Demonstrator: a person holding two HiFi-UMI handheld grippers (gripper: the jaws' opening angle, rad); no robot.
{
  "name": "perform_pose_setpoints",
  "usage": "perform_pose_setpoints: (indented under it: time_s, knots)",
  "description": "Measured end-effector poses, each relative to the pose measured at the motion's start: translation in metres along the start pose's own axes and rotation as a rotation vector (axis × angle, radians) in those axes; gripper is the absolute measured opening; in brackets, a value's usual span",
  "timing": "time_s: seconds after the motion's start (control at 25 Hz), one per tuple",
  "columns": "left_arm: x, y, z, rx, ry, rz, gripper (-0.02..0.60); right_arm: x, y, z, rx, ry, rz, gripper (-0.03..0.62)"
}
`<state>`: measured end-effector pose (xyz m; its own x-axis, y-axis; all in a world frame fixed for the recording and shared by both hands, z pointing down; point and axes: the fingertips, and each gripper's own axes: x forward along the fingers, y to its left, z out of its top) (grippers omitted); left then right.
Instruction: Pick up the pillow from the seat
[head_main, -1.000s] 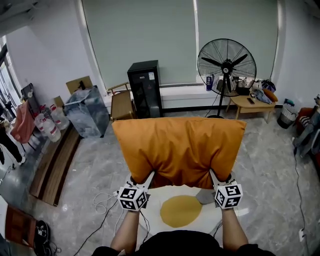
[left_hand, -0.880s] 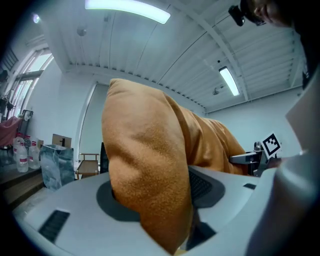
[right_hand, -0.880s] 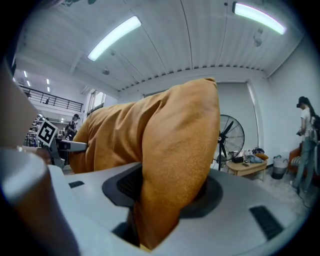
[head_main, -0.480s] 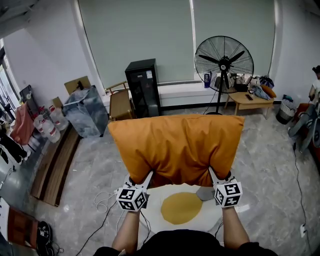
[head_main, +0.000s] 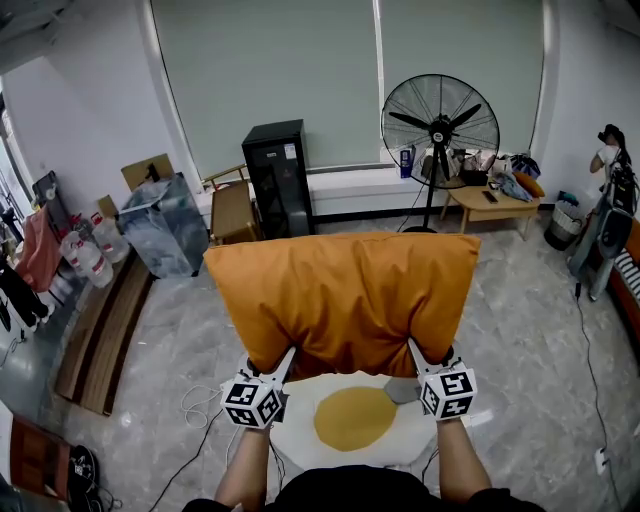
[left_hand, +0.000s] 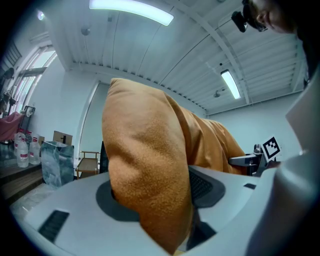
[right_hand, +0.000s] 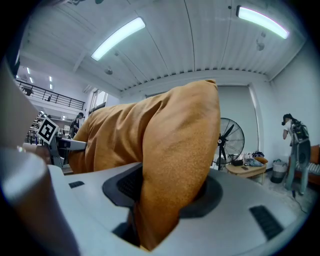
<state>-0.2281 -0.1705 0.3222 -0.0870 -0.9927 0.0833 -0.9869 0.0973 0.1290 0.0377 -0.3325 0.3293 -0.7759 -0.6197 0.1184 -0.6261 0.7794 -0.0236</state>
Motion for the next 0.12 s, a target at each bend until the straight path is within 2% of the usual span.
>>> perform_pose_setpoints:
  time_s: [0.12]
  knots:
    - [0.0015, -0.0063, 0.0078, -0.008, -0.012, -0.008, 0.278, -0.0051, -0.0052, 0.0111, -0.013, -0.009, -0.004, 0.204]
